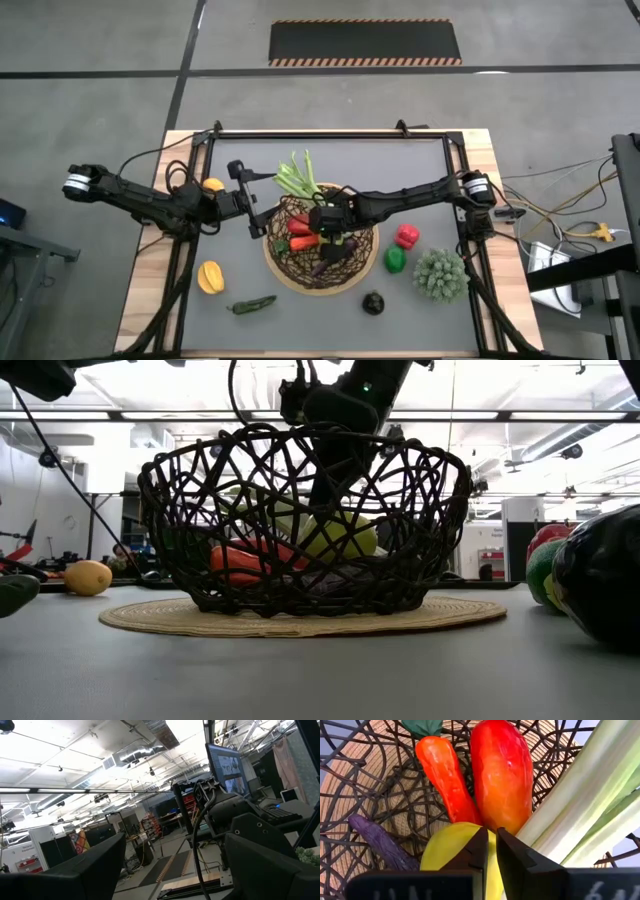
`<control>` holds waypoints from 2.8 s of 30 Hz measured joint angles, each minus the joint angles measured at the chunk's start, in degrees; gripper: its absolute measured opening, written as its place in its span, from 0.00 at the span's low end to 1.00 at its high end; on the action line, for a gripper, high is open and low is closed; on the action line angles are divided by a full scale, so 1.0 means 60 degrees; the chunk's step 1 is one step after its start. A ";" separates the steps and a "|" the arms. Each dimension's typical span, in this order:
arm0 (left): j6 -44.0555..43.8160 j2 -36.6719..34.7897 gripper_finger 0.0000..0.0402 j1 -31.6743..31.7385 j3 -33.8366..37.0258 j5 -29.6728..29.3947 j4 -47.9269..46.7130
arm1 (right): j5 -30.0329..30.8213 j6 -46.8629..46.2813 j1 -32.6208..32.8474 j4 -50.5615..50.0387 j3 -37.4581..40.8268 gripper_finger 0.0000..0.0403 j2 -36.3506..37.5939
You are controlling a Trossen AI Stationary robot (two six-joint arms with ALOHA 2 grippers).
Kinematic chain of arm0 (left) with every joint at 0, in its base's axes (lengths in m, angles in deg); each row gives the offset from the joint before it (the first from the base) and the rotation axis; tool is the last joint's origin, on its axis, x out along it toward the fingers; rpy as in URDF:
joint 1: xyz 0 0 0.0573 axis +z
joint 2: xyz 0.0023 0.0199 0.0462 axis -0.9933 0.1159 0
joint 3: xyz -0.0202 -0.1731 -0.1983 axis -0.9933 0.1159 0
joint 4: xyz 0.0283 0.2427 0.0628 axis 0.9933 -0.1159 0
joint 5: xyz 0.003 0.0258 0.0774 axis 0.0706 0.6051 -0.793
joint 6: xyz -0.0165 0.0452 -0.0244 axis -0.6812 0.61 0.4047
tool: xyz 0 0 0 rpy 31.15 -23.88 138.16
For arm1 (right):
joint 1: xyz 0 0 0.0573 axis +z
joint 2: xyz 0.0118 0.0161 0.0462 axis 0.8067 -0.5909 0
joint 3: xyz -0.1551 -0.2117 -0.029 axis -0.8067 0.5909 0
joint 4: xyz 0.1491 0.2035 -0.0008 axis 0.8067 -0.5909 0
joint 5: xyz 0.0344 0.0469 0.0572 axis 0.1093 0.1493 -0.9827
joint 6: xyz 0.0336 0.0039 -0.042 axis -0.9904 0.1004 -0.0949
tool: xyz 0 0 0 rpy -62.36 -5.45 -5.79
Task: Build produce basket
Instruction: Put the green apple into the wire basket, then put the lemon into the wire basket
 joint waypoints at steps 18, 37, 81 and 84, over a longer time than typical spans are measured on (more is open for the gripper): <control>0.0004 0.0000 0.80 0.0007 0.0018 0.0000 0.0000 | -0.0009 0.0797 0.0002 0.0140 0.0025 0.04 -0.0006; 0.0000 0.0000 0.80 0.0007 0.0040 -0.0001 0.0000 | 0.0131 0.1145 0.0005 -0.0456 -0.0412 0.04 0.0635; -0.5943 0.0815 0.80 0.0076 -0.5135 -0.1934 -1.4288 | 0.1746 0.1244 0.2419 0.6216 0.8156 0.04 0.7892; -0.6420 0.1066 0.80 0.0169 -0.6180 -0.1944 -1.7142 | 0.1724 0.1263 0.2421 0.6282 0.8262 0.04 0.7901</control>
